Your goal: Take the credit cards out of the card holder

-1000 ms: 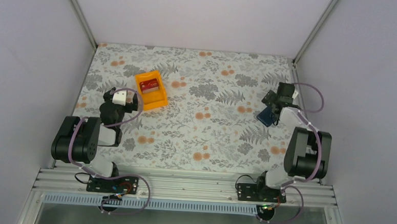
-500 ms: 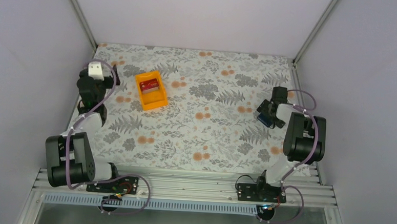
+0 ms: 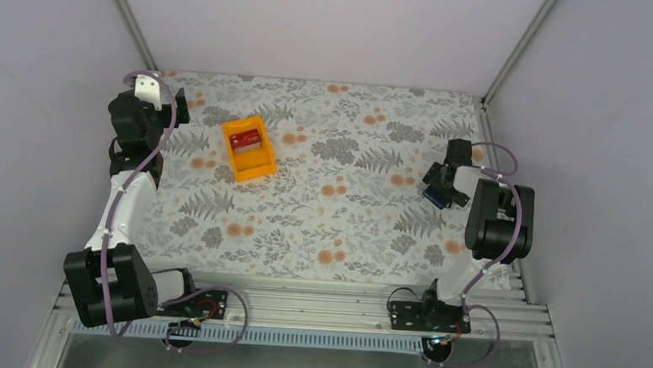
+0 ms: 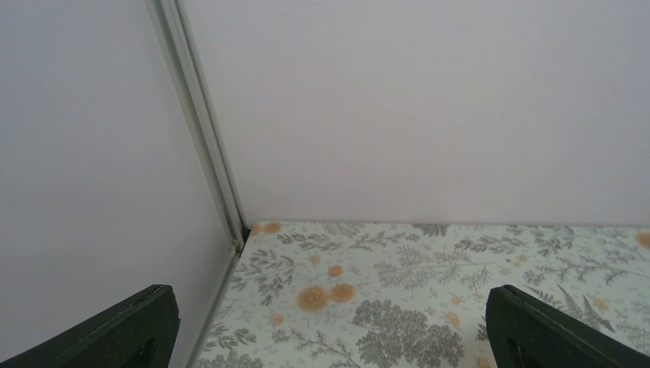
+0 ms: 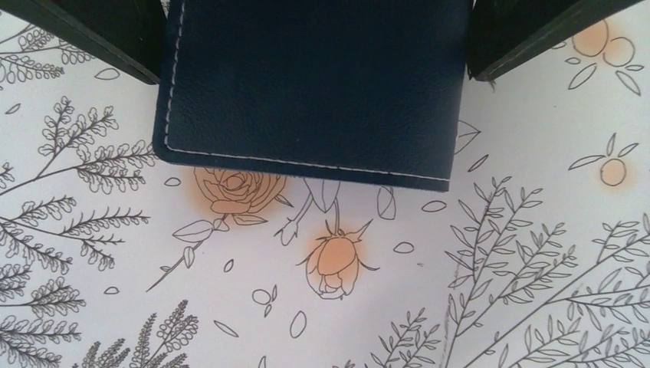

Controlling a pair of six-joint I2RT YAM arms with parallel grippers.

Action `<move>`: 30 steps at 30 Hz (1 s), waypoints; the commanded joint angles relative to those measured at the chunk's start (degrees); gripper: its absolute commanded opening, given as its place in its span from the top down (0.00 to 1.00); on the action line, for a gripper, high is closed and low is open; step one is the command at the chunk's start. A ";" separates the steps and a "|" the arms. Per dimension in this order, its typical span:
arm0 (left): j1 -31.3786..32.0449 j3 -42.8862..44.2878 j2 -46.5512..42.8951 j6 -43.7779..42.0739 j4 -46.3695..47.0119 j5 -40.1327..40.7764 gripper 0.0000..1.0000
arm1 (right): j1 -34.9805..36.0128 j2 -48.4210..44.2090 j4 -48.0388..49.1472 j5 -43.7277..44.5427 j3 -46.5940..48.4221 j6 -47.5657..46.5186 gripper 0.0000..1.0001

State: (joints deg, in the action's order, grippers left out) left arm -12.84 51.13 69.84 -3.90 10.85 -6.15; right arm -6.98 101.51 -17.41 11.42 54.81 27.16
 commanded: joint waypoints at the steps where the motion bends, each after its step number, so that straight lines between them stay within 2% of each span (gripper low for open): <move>1: -0.08 2.32 -1.79 -1.65 -7.44 -0.32 0.00 | 0.58 1.89 -1.51 -5.18 0.90 -1.00 0.04; 4: -0.08 3.50 -2.03 -1.64 -9.28 -1.24 0.00 | 1.34 1.80 -2.03 -6.47 1.94 -1.39 0.01; 12: -0.07 3.97 -2.91 -2.38 -9.71 -1.59 0.00 | 2.91 1.82 -3.15 -6.10 2.46 -1.84 0.00; 23: -0.07 4.24 -3.72 -2.94 -10.15 -1.81 0.00 | 4.84 -5.68 -6.89 5.73 1.34 4.04 0.00; 26: -0.08 4.21 -3.83 -3.14 -10.07 -1.98 0.00 | 5.01 -10.06 -6.44 4.47 -1.12 5.87 0.00; 30: -0.03 4.39 -3.63 -3.13 -9.98 -2.16 0.00 | 5.09 -11.44 -3.98 -0.41 -4.34 7.85 0.00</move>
State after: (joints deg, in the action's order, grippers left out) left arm -12.84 53.95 67.11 -6.46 1.17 -7.62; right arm -2.39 91.39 -22.72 13.52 53.32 31.29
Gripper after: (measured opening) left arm 0.998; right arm 0.997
